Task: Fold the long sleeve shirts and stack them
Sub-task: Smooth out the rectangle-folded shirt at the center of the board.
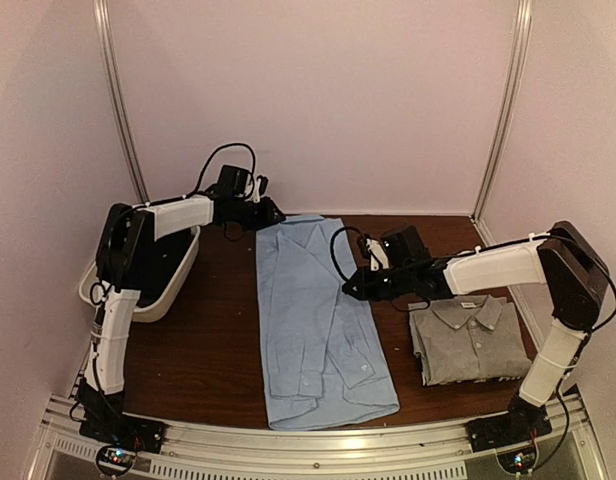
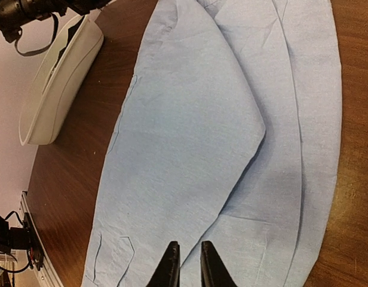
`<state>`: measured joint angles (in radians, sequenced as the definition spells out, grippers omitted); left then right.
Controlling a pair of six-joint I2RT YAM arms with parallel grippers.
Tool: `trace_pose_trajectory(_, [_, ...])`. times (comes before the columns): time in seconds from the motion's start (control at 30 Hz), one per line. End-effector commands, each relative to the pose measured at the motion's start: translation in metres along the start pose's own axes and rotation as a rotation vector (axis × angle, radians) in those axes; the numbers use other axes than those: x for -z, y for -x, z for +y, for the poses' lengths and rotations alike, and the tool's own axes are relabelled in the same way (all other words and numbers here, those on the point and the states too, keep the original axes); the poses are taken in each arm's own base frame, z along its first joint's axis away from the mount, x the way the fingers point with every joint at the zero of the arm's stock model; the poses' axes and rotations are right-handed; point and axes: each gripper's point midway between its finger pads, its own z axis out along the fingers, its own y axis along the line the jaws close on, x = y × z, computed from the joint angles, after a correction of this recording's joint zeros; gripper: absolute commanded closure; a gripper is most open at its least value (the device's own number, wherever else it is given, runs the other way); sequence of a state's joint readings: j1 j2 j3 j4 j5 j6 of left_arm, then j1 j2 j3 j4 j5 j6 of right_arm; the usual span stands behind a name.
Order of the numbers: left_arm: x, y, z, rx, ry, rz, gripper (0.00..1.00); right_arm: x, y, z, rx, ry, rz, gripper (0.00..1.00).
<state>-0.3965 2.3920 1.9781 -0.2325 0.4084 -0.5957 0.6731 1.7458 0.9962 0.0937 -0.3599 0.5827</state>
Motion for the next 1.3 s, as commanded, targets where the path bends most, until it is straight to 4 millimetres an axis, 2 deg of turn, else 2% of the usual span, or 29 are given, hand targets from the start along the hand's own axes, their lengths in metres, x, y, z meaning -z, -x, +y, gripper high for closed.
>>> trace_pose_trajectory(0.0, [-0.006,-0.01,-0.057,-0.087,-0.07,-0.012,0.73,0.012,0.006,-0.002,-0.002,-0.013,-0.041,0.85])
trace_pose_trajectory(0.2, [-0.051,-0.05,-0.056,-0.04,-0.082,0.066,0.75,0.015,0.0,-0.004,-0.011,-0.009,-0.036,0.85])
trace_pose_trajectory(0.43, [-0.08,-0.062,-0.039,-0.003,-0.07,0.091,0.76,0.017,-0.006,-0.002,-0.013,0.003,-0.021,0.85])
trace_pose_trajectory(0.63, [-0.08,-0.054,-0.017,0.021,-0.047,0.079,0.76,0.017,-0.015,-0.006,-0.019,0.002,0.001,0.85])
trace_pose_trajectory(0.83, [-0.064,-0.03,-0.006,0.008,-0.028,0.038,0.76,0.017,-0.02,-0.007,-0.021,0.002,0.011,0.85])
trace_pose_trajectory(0.97, [-0.058,-0.018,0.014,0.029,-0.022,0.019,0.76,0.018,-0.022,-0.007,-0.022,0.001,0.014,0.85])
trace_pose_trajectory(1.1, [-0.065,-0.019,0.037,0.058,-0.019,0.033,0.76,0.017,-0.024,-0.007,-0.023,0.001,0.02,0.85])
trace_pose_trajectory(1.27, [-0.073,-0.022,0.055,0.09,-0.033,0.046,0.76,0.018,-0.025,-0.006,-0.023,-0.002,0.025,0.85])
